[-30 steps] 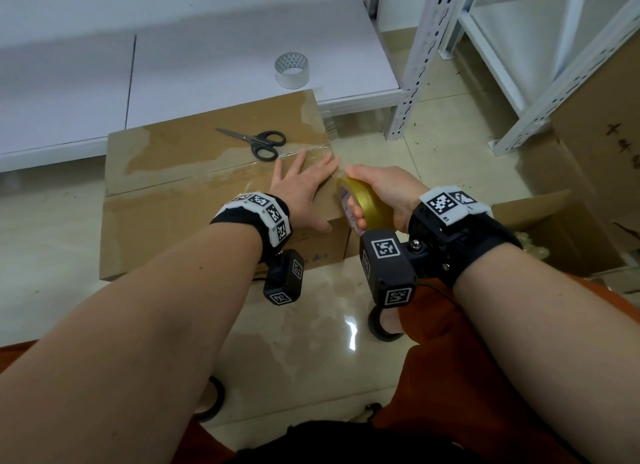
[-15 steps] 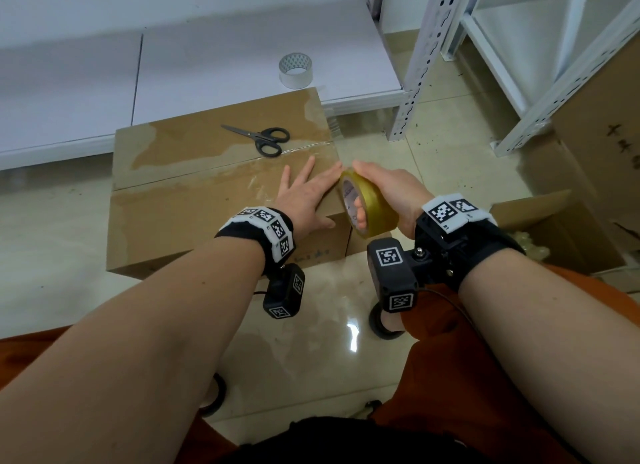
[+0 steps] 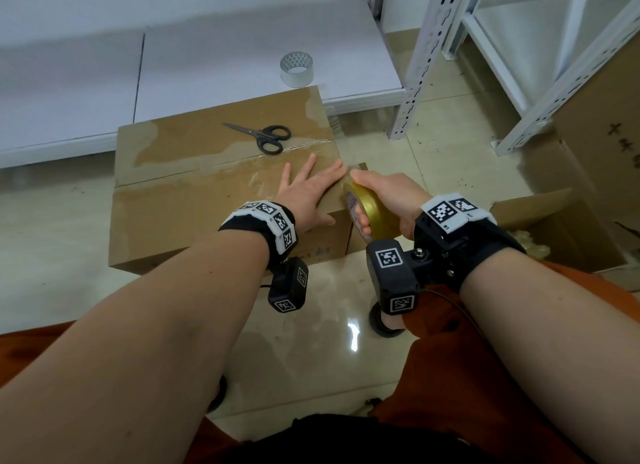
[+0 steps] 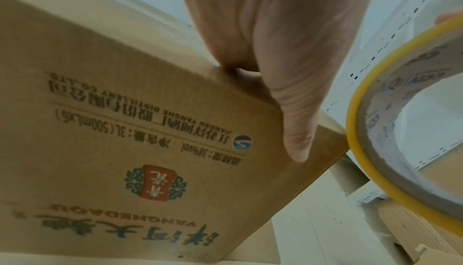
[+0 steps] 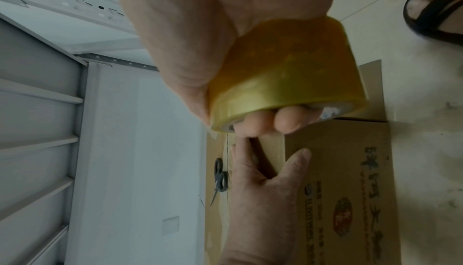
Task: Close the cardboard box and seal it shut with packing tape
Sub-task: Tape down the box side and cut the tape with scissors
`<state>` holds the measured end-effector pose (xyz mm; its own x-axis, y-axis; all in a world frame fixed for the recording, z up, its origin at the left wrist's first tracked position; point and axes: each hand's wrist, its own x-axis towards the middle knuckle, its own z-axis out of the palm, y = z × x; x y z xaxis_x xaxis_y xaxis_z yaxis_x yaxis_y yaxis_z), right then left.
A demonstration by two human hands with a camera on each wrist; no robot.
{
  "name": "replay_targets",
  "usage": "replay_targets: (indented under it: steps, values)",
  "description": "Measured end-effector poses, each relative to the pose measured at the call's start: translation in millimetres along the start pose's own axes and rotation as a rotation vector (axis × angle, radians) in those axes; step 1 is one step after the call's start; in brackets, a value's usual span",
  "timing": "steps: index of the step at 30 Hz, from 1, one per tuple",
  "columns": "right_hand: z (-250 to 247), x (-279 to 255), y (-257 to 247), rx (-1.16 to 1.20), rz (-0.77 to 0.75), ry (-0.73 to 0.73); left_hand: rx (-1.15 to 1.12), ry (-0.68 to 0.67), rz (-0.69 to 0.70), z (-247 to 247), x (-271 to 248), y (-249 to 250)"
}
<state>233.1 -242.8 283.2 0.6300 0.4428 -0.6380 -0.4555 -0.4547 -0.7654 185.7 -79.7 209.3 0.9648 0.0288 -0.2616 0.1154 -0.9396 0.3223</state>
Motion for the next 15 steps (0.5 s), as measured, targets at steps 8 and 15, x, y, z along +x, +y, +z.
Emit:
replay_targets:
  steps: [8, 15]
  values:
    - [-2, -1, 10, -0.012, 0.035, -0.016, 0.018, -0.016, -0.005, -5, -2, 3]
    - [-4, 1, 14, 0.004, 0.102, -0.033, 0.028, -0.030, -0.011, -6, -3, 3]
